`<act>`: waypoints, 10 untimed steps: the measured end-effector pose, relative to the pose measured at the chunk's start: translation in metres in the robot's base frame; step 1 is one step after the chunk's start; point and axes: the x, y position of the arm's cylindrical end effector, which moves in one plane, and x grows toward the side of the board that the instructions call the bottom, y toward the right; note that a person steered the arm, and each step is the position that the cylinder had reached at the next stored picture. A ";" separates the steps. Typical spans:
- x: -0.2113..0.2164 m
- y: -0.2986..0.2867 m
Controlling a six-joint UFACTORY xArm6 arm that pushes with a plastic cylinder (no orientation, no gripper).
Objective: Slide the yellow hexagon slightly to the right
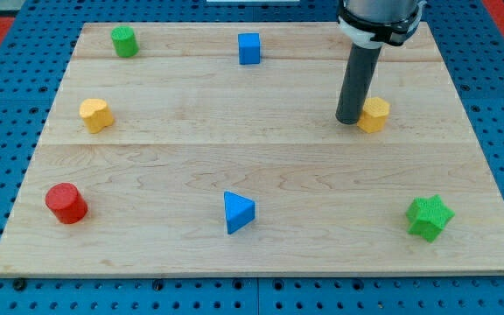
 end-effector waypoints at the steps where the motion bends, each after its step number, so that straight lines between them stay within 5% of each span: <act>1: 0.000 0.015; 10: -0.003 0.032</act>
